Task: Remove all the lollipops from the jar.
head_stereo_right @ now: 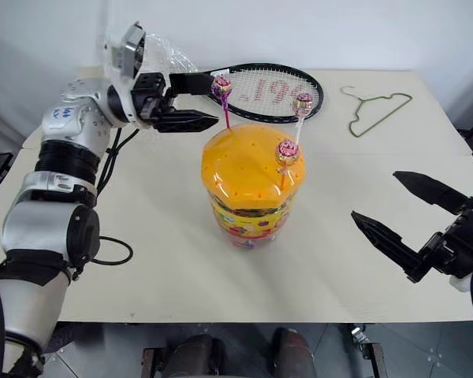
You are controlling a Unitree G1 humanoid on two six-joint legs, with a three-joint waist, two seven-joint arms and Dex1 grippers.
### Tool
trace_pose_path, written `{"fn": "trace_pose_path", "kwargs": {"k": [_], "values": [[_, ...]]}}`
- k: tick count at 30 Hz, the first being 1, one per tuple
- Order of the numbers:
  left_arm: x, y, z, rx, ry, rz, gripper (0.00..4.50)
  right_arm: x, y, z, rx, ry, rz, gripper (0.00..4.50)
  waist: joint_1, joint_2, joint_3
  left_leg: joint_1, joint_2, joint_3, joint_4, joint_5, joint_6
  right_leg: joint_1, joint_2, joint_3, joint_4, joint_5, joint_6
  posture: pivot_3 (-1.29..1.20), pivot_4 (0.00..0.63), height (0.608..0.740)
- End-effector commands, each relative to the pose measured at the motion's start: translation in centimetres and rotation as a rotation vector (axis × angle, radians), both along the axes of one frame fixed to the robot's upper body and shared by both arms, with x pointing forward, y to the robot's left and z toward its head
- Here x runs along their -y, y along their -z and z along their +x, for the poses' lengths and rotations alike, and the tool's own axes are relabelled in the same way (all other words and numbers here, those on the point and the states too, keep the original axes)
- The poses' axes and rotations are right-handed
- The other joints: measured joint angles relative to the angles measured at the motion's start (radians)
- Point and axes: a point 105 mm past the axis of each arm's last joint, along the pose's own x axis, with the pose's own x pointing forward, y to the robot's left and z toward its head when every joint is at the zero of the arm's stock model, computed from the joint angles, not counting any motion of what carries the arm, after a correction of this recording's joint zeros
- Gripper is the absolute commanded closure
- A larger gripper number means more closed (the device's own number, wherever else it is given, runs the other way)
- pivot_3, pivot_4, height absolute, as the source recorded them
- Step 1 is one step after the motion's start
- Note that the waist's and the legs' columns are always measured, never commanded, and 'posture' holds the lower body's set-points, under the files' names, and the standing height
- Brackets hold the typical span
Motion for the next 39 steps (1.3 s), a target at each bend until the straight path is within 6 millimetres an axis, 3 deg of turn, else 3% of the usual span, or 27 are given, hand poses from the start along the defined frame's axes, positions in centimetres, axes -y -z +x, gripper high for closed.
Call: {"fn": "trace_pose_path", "kwargs": {"k": [1, 3, 16, 24, 28, 34, 39], "values": [[1.1, -1.0, -0.6, 0.043, 0.065, 0.013, 0.2, -0.1, -0.8, -0.6, 0.062, 0.02, 0.001, 0.01, 0.0, 0.0, 0.0, 0.0, 0.0, 0.0, 0.0, 0.0, 0.0, 0.0, 0.0, 0.0, 0.0, 0.0, 0.0, 0.0, 0.15, 0.74], [1.3, -1.2, -0.7, 0.04, 0.087, 0.008, 0.6, 0.0, -0.8, -0.6, 0.065, 0.029, 0.004, 0.0, 0.0, -0.001, 0.0, 0.0, 0.0, 0.0, 0.0, 0.0, 0.0, 0.0, 0.0, 0.0, 0.0, 0.0, 0.0, 0.0, 0.15, 0.74], [1.7, -3.2, -1.2, 0.069, 0.114, -0.005, 4.49, 0.3, -1.2, -0.3, 0.09, 0.039, 0.002, 0.0, 0.0, -0.002, 0.001, 0.0, 0.0, 0.0, 0.0, 0.0, 0.001, 0.0, 0.0, 0.0, 0.0, 0.0, 0.0, 0.0, 0.15, 0.74], [1.0, -6.8, -1.1, 0.147, 0.011, -0.103, 4.49, 0.2, -2.3, 0.4, 0.124, 0.0, 0.001, 0.0, -0.002, -0.004, 0.002, 0.0, 0.0, 0.0, 0.001, 0.0, 0.001, -0.001, 0.0, 0.001, 0.001, 0.0, 0.0, 0.0, 0.15, 0.74], [0.1, -7.6, -0.2, 0.141, -0.108, -0.103, 4.49, -0.3, -2.3, 0.9, 0.11, -0.046, -0.01, 0.0, -0.003, -0.004, 0.002, 0.0, 0.0, 0.0, 0.001, 0.0, 0.001, -0.001, 0.0, 0.001, 0.001, 0.0, 0.0, 0.0, 0.15, 0.74], [-4.4, -5.3, 4.3, -0.042, -0.57, 0.006, 4.49, -1.4, -2.3, 1.3, 0.061, -0.163, -0.049, 0.0, -0.003, -0.004, 0.002, 0.0, 0.0, 0.0, 0.001, 0.0, 0.001, -0.001, 0.0, 0.002, 0.001, 0.0, 0.0, 0.0, 0.15, 0.74], [-8.8, 1.0, 6.0, -0.255, -0.823, 0.228, 4.49, -1.6, -2.2, 1.2, 0.009, -0.247, -0.095, 0.0, -0.004, -0.004, 0.003, 0.001, 0.0, 0.001, 0.001, -0.001, 0.001, -0.001, 0.0, 0.002, 0.002, 0.0, 0.0, 0.0, 0.15, 0.74]]}}
